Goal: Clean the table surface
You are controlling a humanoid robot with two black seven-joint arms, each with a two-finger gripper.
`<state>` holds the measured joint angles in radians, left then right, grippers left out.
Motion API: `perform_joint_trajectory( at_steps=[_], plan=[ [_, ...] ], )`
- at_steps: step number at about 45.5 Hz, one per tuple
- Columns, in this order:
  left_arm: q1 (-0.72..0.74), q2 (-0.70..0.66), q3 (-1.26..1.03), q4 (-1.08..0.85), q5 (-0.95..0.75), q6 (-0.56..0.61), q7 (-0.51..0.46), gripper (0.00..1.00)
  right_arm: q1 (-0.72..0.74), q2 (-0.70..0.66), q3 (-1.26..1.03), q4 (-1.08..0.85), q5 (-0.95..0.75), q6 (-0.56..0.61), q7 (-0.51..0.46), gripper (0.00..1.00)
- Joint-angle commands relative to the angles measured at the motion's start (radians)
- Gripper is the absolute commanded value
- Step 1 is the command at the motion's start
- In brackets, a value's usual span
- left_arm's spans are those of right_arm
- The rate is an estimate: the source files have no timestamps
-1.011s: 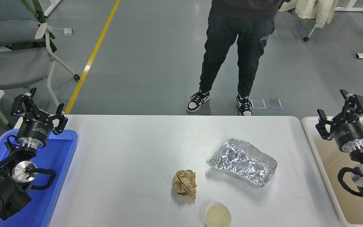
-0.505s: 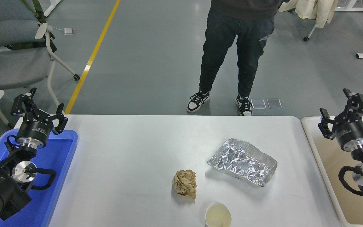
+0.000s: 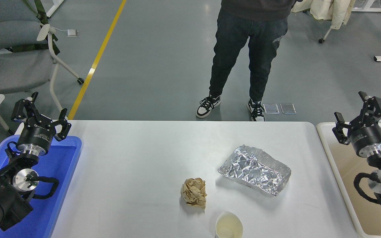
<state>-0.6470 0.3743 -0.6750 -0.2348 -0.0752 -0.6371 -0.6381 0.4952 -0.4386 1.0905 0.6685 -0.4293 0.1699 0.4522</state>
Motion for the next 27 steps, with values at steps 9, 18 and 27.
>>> perform_joint_trajectory(
  at_steps=[9,18,27],
  plan=[
    [-0.002,0.000,0.000,0.000,0.000,-0.003,0.000,1.00,0.017,0.000,0.000,-0.009,0.001,-0.006,-0.003,0.99],
    [0.000,0.000,0.000,0.000,0.000,-0.003,0.000,1.00,0.016,0.000,-0.026,0.029,0.086,0.010,-0.137,0.99],
    [-0.002,0.000,0.000,0.000,0.000,-0.003,0.000,1.00,0.017,-0.100,-0.041,0.121,0.119,0.011,-0.308,0.99]
  ],
)
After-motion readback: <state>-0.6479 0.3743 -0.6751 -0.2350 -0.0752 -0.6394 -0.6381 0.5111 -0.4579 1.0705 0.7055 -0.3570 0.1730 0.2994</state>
